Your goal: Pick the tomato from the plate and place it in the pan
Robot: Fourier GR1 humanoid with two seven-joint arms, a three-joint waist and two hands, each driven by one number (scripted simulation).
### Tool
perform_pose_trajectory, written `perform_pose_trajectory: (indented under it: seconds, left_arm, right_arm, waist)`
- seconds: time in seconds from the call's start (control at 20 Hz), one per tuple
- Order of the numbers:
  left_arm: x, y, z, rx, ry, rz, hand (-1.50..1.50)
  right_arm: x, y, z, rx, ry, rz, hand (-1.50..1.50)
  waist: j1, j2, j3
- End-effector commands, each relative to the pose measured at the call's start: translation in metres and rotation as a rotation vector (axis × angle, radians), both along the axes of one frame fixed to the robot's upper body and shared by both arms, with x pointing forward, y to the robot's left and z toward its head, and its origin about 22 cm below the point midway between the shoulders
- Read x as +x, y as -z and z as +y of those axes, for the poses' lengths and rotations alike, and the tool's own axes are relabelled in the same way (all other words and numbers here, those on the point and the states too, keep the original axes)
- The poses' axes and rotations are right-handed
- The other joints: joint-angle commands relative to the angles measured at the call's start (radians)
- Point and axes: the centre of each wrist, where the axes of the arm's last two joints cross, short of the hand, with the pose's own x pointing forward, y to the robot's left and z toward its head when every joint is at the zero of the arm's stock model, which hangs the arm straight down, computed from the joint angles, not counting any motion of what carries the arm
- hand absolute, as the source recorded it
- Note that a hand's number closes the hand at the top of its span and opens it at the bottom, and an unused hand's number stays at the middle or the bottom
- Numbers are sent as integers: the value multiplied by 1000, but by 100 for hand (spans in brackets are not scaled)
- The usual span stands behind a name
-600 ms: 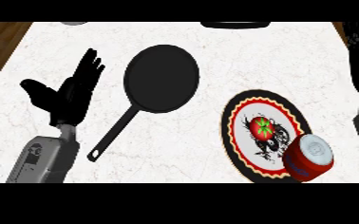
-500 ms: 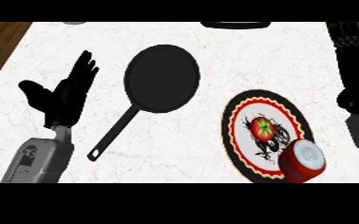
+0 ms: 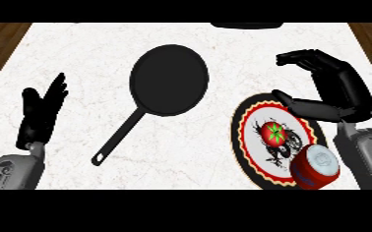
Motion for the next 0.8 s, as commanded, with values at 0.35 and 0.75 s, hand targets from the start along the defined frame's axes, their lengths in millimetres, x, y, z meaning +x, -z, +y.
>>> perform_pose_trajectory:
  seconds: [0.35,0.75]
  left_arm:
    - [-9,-2,35,96,-59,68,0]
    - [-19,14,21,78,-74,76,0]
  right_arm:
    - [-11,17,-77,-27,-253,-5,-150]
    - [-7,-61,-85,-603,-227,-16,-150]
  waist:
    - [-23,-15,-6]
    - [-11,-17,-8]
